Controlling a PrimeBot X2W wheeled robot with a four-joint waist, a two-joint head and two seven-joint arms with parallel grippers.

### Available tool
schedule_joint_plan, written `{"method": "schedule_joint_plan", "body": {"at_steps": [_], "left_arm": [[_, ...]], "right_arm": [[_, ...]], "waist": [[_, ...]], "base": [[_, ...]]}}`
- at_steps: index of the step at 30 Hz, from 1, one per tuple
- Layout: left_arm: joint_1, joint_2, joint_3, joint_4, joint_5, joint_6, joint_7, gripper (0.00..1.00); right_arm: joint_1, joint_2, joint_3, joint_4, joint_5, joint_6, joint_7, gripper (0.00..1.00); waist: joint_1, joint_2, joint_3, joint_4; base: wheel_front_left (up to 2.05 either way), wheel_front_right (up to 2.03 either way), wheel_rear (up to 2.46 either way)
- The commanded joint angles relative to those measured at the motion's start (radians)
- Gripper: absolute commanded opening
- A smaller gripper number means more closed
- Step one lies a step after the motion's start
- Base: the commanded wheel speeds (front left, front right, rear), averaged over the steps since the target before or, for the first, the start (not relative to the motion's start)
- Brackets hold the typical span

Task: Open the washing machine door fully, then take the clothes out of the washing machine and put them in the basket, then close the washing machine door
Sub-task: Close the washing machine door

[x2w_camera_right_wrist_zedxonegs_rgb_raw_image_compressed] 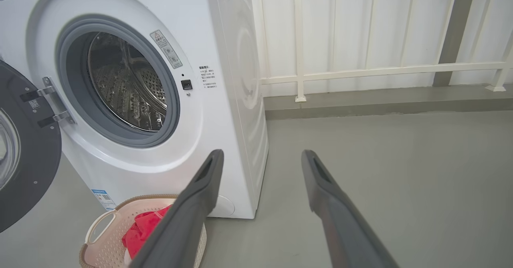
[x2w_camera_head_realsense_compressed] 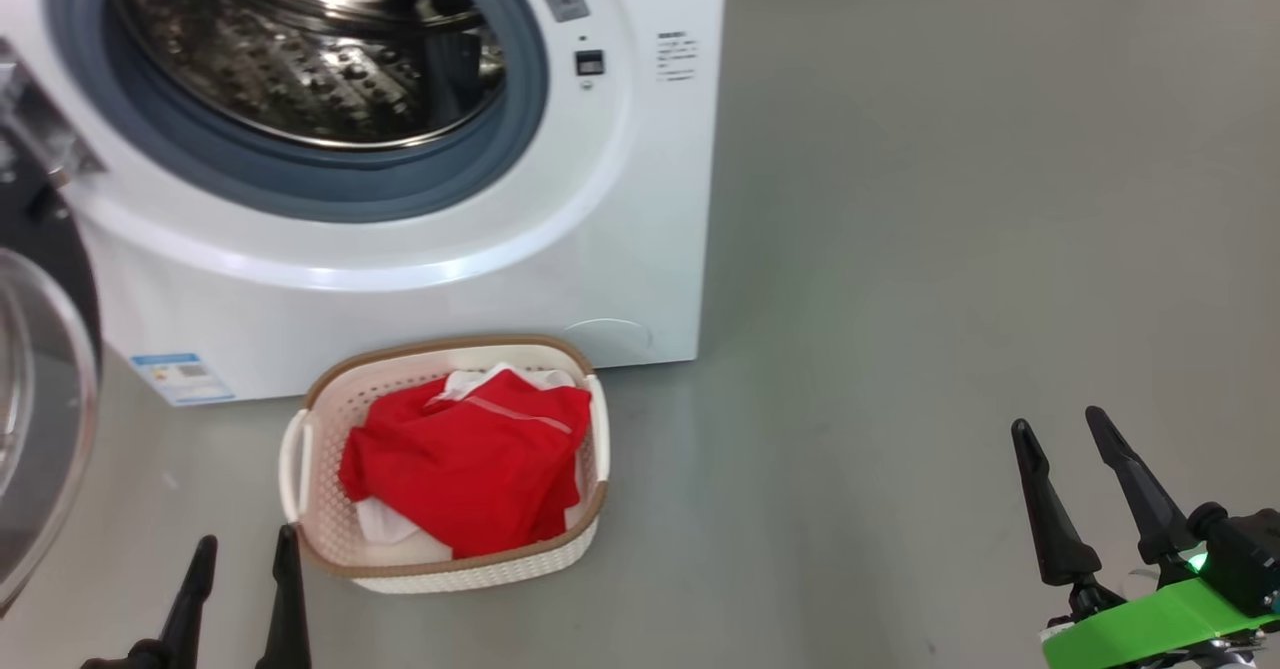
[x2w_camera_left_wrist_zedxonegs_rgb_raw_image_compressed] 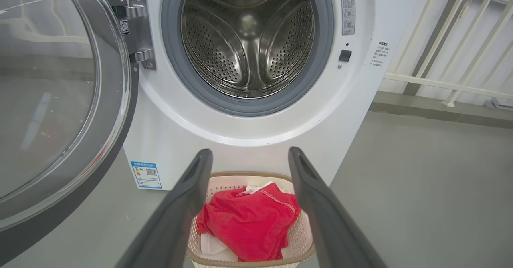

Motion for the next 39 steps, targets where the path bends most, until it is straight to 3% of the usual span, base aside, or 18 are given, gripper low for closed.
{"method": "schedule_joint_plan", "body": {"at_steps": [1,12,27,33,39], "left_arm": [[-0.024,0.01,0.023,-0.018,-0.017,0.013,-0.009,1.0],[0.012,0.01,-0.051,-0.029,-0.08,0.082,-0.009,1.0],[0.023,0.01,-0.12,-0.021,-0.118,0.131,-0.009,1.0],[0.031,0.01,-0.136,-0.021,-0.122,0.144,-0.009,1.0],[0.044,0.01,-0.131,-0.044,-0.134,0.161,-0.009,1.0]], "right_arm": [[-0.003,-0.022,0.023,-0.023,-0.005,0.006,-0.006,1.0],[-0.033,-0.061,0.097,0.003,-0.023,0.006,-0.006,1.0],[-0.073,-0.092,0.172,0.028,-0.001,0.006,-0.006,1.0],[-0.081,-0.091,0.198,0.033,0.004,0.006,-0.006,1.0],[-0.116,-0.094,0.245,0.042,0.008,0.006,-0.006,1.0]], "waist": [[0.0,0.0,-0.002,0.031],[0.0,0.0,-0.001,0.239],[0.0,0.0,-0.02,0.505],[0.0,0.0,-0.034,0.577],[0.0,0.0,-0.025,0.587]], "base": [[0.0,0.0,0.0],[0.0,0.0,0.0],[0.0,0.0,0.0],[0.0,0.0,0.0],[0.0,0.0,0.0]]}}
